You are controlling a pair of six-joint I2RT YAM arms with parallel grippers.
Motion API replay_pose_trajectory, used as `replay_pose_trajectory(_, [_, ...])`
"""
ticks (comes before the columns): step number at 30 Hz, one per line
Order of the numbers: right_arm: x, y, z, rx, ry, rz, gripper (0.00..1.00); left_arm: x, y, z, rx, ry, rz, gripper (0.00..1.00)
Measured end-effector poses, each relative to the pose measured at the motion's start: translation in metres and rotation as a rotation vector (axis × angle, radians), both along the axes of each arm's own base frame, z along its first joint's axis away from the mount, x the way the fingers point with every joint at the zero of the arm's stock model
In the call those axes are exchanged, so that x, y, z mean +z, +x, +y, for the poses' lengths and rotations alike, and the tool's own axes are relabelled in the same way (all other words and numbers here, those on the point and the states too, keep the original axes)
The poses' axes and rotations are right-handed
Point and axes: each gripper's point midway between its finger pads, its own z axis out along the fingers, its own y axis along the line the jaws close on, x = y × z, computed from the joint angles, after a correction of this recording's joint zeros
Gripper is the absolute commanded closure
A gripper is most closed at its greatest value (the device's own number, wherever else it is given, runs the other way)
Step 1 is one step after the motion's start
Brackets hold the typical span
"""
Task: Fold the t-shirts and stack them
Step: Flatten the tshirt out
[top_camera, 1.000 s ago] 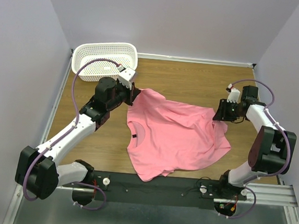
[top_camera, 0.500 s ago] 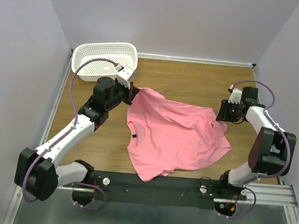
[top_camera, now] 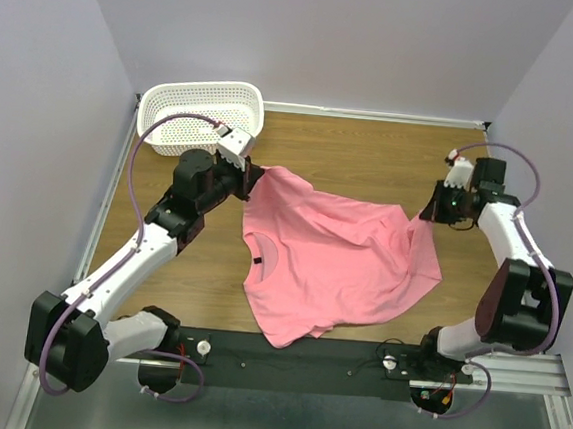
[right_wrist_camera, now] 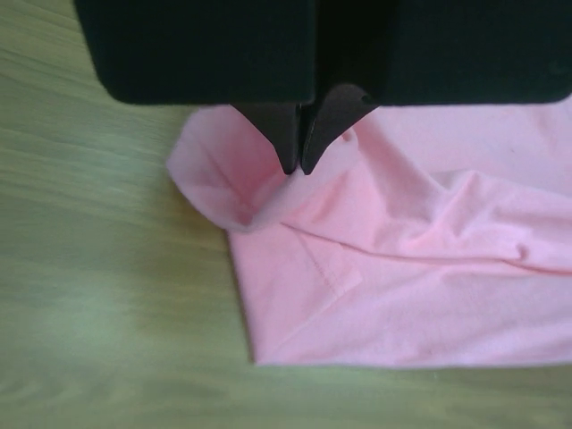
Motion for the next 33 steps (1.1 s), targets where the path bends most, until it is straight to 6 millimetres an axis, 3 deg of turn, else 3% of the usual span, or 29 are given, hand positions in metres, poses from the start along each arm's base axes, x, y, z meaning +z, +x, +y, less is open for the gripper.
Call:
replay_pose_trajectory(4, [0.073, 0.024, -0.025, -0.043, -0.093, -0.218, 0.99, 0.008, -0.003, 0.009, 0.031, -0.01, -0.031, 1.0])
replay_pose_trajectory(7, [0.128, 0.028, -0.045, -0.076, -0.191, -0.385, 0.99, 0.019, -0.004, 0.018, 0.067, -0.023, -0.07, 1.0])
replay_pose_trajectory(10, [0.148, 0.025, -0.064, -0.1, -0.269, -0.451, 0.99, 0.03, -0.005, 0.027, 0.101, -0.037, -0.107, 1.0])
replay_pose_trajectory(12, [0.143, 0.022, -0.078, -0.123, -0.306, -0.441, 0.98, 0.036, -0.005, 0.03, 0.117, -0.044, -0.126, 1.0])
replay_pose_trajectory(14, [0.124, 0.016, -0.093, -0.143, -0.334, -0.394, 0.93, 0.038, -0.004, 0.031, 0.121, -0.049, -0.135, 1.0])
replay_pose_trajectory(17, [0.065, -0.004, -0.106, -0.138, -0.349, -0.24, 0.9, 0.035, -0.003, 0.03, 0.118, -0.047, -0.126, 1.0])
replay_pose_trajectory(21, [0.011, -0.029, -0.099, -0.07, -0.325, -0.08, 0.91, 0.019, 0.002, 0.023, 0.087, -0.032, -0.085, 1.0])
replay_pose_trajectory(24, [-0.002, -0.042, -0.095, -0.018, -0.323, -0.026, 0.91, 0.005, 0.003, 0.016, 0.057, -0.02, -0.047, 1.0])
replay_pose_trajectory(26, [-0.004, -0.047, -0.095, 0.022, -0.338, -0.011, 0.85, -0.004, 0.003, 0.012, 0.035, -0.011, -0.019, 1.0])
replay_pose_trajectory(27, [-0.005, -0.049, -0.095, 0.036, -0.343, -0.006, 0.79, -0.007, 0.002, 0.011, 0.027, -0.009, -0.009, 1.0])
replay_pose_trajectory(28, [-0.007, -0.052, -0.095, 0.051, -0.35, 0.005, 0.63, -0.01, 0.002, 0.009, 0.015, -0.007, 0.001, 1.0])
replay_pose_trajectory(31, [-0.012, -0.061, -0.1, 0.089, -0.385, 0.046, 0.29, -0.015, -0.001, 0.005, -0.013, -0.004, 0.022, 1.0])
replay_pose_trajectory(33, [-0.012, -0.065, -0.101, 0.102, -0.394, 0.058, 0.22, -0.017, -0.003, 0.003, -0.027, -0.004, 0.029, 1.0])
